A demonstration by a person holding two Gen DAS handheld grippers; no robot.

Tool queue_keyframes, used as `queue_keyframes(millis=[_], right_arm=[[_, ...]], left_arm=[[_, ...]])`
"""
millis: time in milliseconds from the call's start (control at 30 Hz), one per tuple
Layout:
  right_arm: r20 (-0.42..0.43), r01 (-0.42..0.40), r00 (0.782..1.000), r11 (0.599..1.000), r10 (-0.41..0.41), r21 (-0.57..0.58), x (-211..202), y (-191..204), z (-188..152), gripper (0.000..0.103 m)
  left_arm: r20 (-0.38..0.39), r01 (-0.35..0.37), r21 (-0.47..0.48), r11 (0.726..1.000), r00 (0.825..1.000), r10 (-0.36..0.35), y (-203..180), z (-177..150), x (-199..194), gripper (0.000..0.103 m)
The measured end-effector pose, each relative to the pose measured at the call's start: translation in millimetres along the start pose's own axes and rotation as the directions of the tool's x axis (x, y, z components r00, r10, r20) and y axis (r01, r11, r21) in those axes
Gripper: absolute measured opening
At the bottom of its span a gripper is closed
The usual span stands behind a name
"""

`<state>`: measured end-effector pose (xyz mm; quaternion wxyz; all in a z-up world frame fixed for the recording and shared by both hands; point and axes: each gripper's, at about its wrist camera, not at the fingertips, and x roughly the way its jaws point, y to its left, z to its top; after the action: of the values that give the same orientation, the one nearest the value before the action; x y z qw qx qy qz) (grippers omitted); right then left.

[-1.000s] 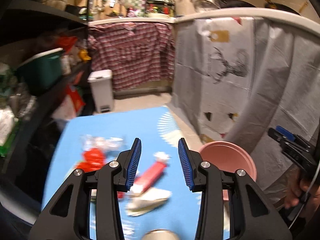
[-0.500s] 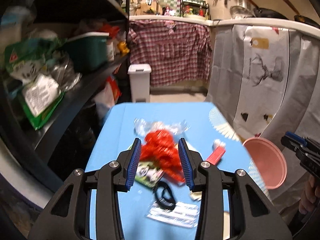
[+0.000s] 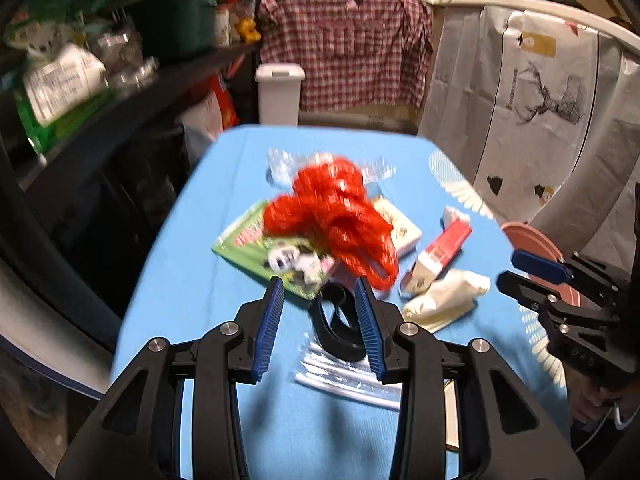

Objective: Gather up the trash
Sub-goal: 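Grasp the black elastic band with the left tool while the right tool reaches the folded napkin, then grasp the folded white napkin with the right tool and lift it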

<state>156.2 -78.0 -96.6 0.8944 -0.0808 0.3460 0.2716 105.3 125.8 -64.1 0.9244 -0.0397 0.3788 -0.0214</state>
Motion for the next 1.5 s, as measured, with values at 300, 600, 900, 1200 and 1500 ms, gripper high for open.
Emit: queue_keyframes(millis=[300,600,900,1200,1500], right_arm=[[-0.090,-0.046,0.995,0.998,0.041,-0.053,30,4,-6,0.044],[-0.125,-0.044,0.992,0.996,0.034,-0.076,41,7,-7,0.043],[-0.126,-0.062,0.991,0.993,0.050,-0.096,34,10,-8,0.006],[-0.064,-0.061,0.996,0.994,0.056,-0.088,3,14,-3,0.001],[0.003,-0.052,0.999,0.997,0.052,-0.060,-27,14,1,0.001]], left_arm=[[-0.103,0.014,-0.008,1.000,0.995,-0.015,-5,-8,40,0.043],[-0.181,0.022,0.004,1.000,0.983,-0.021,-14,-12,63,0.043],[-0.180,0.011,0.024,1.000,0.984,-0.007,-15,-13,58,0.024],[-0.136,0.016,0.040,0.999,0.991,-0.010,-14,-8,36,0.010],[-0.064,0.003,0.030,1.000,0.998,-0.001,-15,0,2,0.010]])
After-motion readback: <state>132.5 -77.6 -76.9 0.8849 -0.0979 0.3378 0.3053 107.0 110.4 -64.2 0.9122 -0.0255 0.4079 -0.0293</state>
